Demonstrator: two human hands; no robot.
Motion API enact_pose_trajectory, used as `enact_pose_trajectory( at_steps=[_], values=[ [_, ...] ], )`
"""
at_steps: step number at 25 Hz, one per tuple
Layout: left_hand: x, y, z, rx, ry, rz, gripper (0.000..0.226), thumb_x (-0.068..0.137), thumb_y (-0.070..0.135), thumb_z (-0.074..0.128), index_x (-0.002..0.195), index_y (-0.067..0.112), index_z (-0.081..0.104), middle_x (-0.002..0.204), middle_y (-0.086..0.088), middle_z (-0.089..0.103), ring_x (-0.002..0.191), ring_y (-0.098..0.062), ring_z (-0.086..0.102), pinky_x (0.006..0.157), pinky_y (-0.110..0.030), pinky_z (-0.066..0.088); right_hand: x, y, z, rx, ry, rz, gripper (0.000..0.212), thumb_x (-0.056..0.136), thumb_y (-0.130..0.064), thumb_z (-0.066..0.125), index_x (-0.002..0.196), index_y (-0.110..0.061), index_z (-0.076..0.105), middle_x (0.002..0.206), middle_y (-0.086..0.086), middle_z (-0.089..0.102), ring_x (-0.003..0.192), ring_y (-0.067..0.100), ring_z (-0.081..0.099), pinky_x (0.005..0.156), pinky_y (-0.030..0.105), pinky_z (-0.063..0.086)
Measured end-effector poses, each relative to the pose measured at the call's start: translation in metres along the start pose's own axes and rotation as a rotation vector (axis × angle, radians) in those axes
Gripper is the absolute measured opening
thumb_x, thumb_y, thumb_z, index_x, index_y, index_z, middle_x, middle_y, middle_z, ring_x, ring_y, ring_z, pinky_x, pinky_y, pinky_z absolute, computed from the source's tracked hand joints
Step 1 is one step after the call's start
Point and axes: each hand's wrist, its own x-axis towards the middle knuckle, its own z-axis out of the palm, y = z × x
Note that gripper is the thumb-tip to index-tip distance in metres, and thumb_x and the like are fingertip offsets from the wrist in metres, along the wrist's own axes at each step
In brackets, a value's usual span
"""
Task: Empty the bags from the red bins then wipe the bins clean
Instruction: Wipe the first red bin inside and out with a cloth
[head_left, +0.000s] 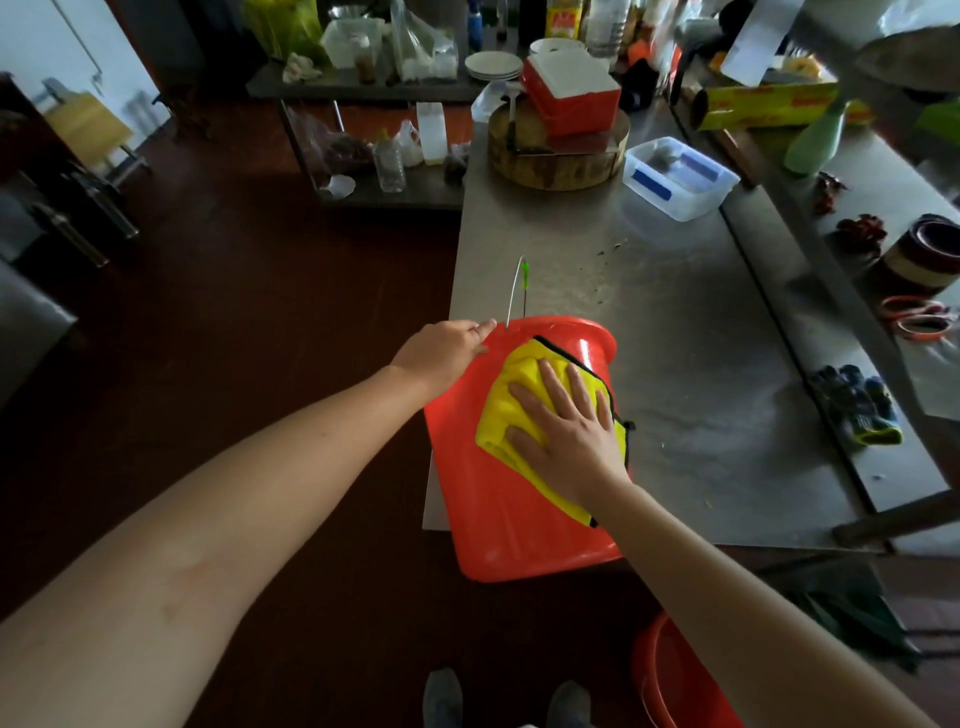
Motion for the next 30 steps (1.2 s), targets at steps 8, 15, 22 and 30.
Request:
enact_pose_trajectory(
  at_steps=[8,15,22,30],
  values=[
    [0.008,0.009,-0.016,0.181,-0.058,-0.066,0.056,0.1,-0.002,0.033,0.153,0.015,0.038,0.121,-0.017,0.063,0.107,-0.037,0.062,0.092,-0.045,0.052,-0.105,0.009,0.031,0.016,0.036,0.007,0.062,0.098,-0.074,0.031,0.155,-0.053,0.018,0.169,-0.014,-0.005,0.156,0.023,-0.012,0.123,0.061,0.01],
    [0.008,-0.002,-0.013,0.1,-0.051,-0.061,0.06,0.097,-0.007,0.034,0.151,0.017,0.04,0.126,-0.016,0.065,0.113,-0.034,0.064,0.097,-0.044,0.051,-0.086,0.01,0.023,0.054,0.002,-0.002,0.059,0.097,-0.076,0.027,0.153,-0.06,0.015,0.168,-0.018,-0.008,0.155,0.02,-0.017,0.123,0.061,0.008],
    [0.003,-0.014,-0.008,0.048,-0.058,-0.061,0.065,0.093,-0.008,0.035,0.153,0.018,0.038,0.14,-0.014,0.058,0.122,-0.035,0.059,0.1,-0.045,0.049,0.03,0.007,-0.008,0.075,-0.039,0.087,0.062,0.096,-0.075,0.026,0.154,-0.055,0.013,0.169,-0.013,-0.006,0.154,0.021,-0.018,0.122,0.06,0.005],
    [-0.006,-0.015,-0.006,0.085,-0.029,-0.084,0.062,0.096,-0.004,0.036,0.154,0.016,0.034,0.136,-0.014,0.058,0.111,-0.038,0.062,0.093,-0.043,0.052,0.002,0.004,0.005,0.07,0.033,0.08,0.061,0.098,-0.074,0.027,0.155,-0.054,0.015,0.169,-0.013,-0.002,0.155,0.018,-0.015,0.124,0.054,0.002]
  ],
)
